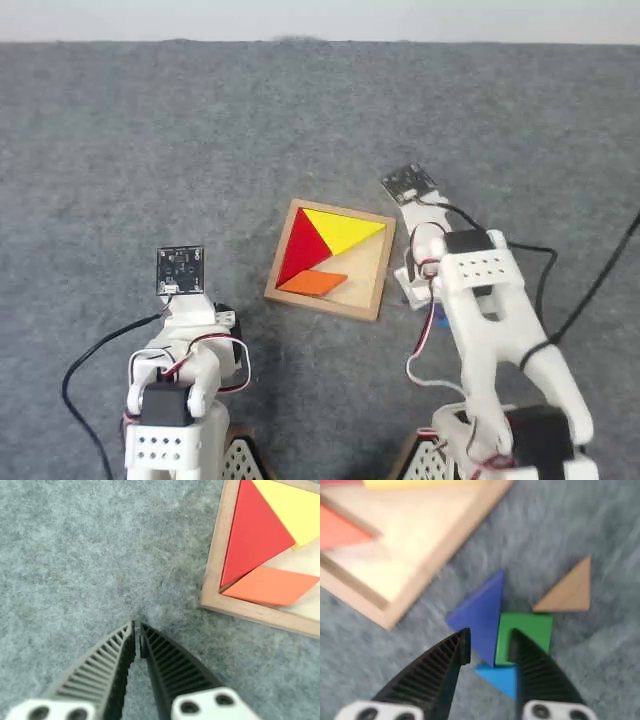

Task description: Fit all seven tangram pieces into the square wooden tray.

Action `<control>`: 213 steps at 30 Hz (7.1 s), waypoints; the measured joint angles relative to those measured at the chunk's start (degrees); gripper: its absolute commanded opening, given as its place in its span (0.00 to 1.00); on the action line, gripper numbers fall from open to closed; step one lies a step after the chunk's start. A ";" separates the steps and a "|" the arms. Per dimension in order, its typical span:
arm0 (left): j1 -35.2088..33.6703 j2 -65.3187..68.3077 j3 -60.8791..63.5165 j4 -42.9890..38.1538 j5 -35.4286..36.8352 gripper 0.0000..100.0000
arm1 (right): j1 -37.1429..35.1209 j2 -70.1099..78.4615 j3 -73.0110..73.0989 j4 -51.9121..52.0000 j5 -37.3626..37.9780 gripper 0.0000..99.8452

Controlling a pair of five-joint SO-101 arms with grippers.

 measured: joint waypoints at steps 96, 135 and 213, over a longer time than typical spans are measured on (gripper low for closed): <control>0.00 0.00 0.00 0.00 0.00 0.01 | 9.32 38.24 -34.37 1.58 -16.88 0.14; 0.00 0.00 0.00 0.00 0.00 0.01 | 4.92 31.74 -25.85 3.08 -16.62 0.09; 0.00 0.00 0.00 0.00 0.00 0.01 | 3.69 44.48 -43.43 4.75 41.85 0.18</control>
